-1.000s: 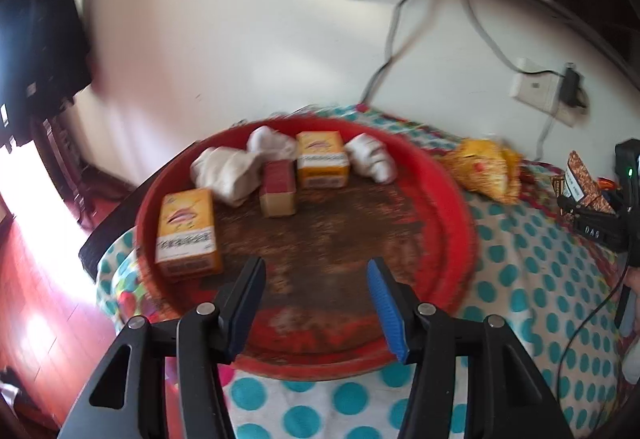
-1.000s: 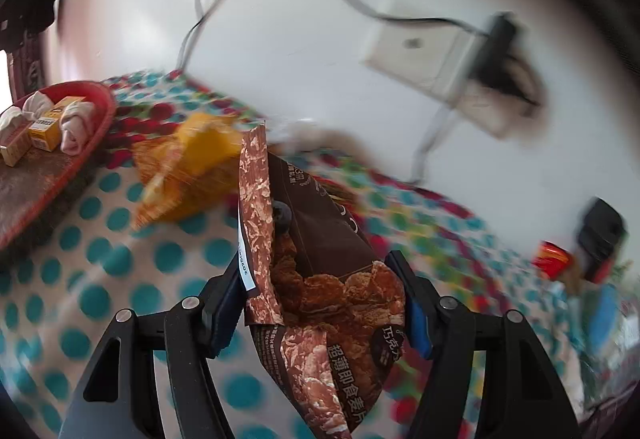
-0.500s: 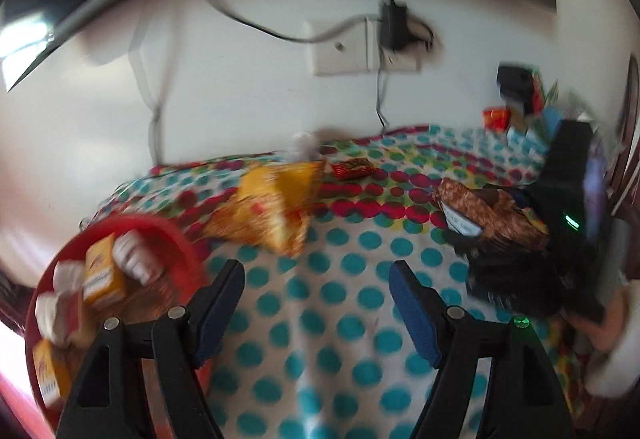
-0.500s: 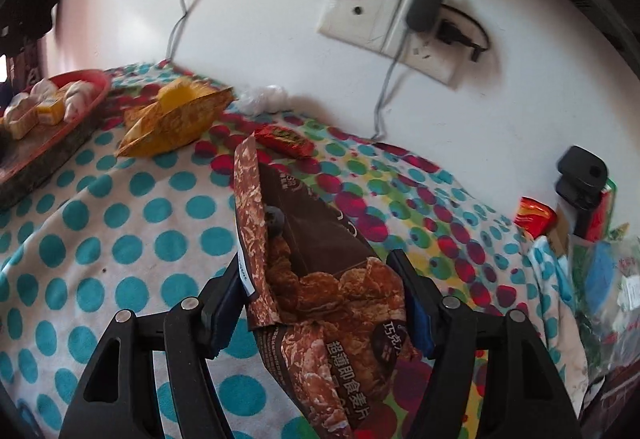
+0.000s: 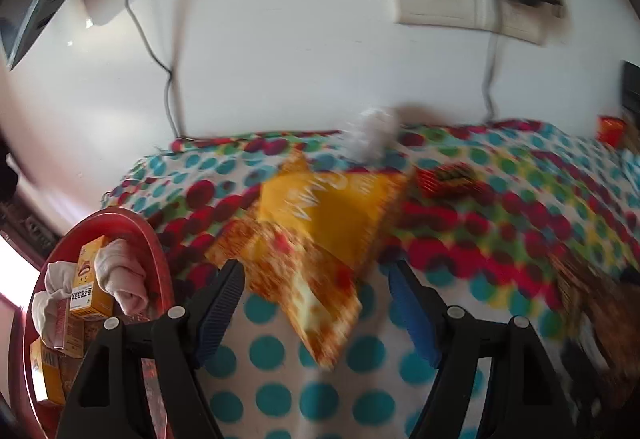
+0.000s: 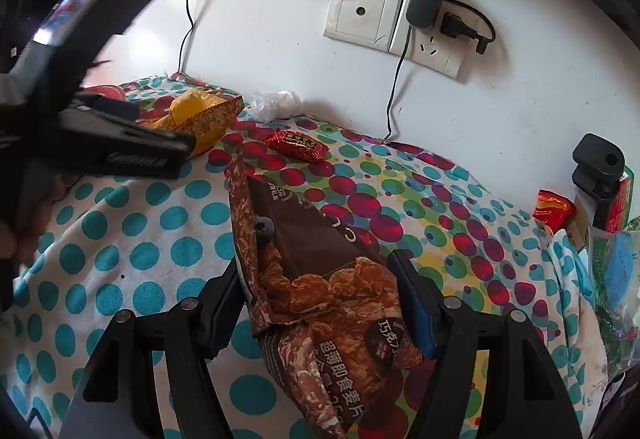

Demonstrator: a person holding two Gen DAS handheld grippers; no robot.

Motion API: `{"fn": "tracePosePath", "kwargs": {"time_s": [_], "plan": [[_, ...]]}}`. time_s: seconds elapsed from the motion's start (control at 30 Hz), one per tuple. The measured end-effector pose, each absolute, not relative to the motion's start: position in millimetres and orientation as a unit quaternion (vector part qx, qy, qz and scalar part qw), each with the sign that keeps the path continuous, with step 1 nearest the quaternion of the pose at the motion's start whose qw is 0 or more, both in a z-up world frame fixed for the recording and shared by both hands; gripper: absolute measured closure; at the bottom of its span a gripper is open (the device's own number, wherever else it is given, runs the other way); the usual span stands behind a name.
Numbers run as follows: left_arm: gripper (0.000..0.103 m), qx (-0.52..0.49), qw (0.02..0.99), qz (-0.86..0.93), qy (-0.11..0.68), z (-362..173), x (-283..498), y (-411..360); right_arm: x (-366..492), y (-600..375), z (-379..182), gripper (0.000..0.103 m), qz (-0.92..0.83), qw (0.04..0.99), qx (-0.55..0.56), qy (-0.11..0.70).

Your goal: Organize objects

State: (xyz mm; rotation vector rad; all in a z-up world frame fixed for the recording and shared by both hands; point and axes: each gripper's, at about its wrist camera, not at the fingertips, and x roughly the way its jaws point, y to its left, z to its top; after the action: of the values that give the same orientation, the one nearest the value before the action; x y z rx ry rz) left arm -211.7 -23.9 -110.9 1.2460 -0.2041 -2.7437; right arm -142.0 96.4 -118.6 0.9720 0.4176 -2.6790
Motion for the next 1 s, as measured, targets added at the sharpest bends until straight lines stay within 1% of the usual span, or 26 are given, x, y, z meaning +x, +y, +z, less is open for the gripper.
{"fn": "tracePosePath", "kwargs": {"time_s": [0.2, 0.33, 0.37, 0.4, 0.43, 0.5, 0.57, 0.63, 0.7, 1.0], "plan": [[0.026, 0.428, 0.088, -0.896, -0.085, -130.3, -242.0, -21.9, -141.8, 99.4, -116.8, 0.036, -0.923, 0.139, 0.334, 0.129], [0.026, 0.432, 0.075, -0.894, -0.086, -139.0, -249.4, -23.7, -142.2, 99.1, -116.9, 0.036, -0.923, 0.141, 0.335, 0.126], [0.033, 0.43, 0.067, -0.897, -0.076, -138.6, -249.1, -26.8, -142.2, 99.0, -116.9, 0.036, -0.923, 0.142, 0.335, 0.125], [0.048, 0.428, 0.067, -0.899, -0.069, -137.5, -248.5, -29.3, -141.9, 99.0, -116.8, 0.036, -0.923, 0.142, 0.334, 0.125], [0.049, 0.427, 0.063, -0.9, -0.063, -136.5, -247.9, -31.1, -141.8, 99.0, -116.9, 0.036, -0.924, 0.141, 0.334, 0.124], [0.057, 0.425, 0.057, -0.901, -0.064, -133.5, -245.5, -32.2, -141.6, 98.7, -116.9, 0.036, -0.924, 0.141, 0.333, 0.124], [0.061, 0.423, 0.056, -0.902, -0.064, -130.9, -242.8, -32.1, -140.8, 98.8, -116.4, 0.036, -0.925, 0.141, 0.331, 0.12], [0.061, 0.424, 0.048, -0.903, -0.056, -127.5, -238.8, -32.6, -141.1, 100.1, -115.9, 0.036, -0.926, 0.141, 0.331, 0.115], [0.063, 0.42, 0.047, -0.904, -0.063, -124.6, -235.4, -29.7, -141.1, 99.9, -116.0, 0.036, -0.926, 0.141, 0.331, 0.115], [0.063, 0.417, 0.02, -0.907, -0.052, -109.0, -211.1, -18.1, -141.9, 97.5, -117.2, 0.037, -0.926, 0.134, 0.332, 0.118]]}}
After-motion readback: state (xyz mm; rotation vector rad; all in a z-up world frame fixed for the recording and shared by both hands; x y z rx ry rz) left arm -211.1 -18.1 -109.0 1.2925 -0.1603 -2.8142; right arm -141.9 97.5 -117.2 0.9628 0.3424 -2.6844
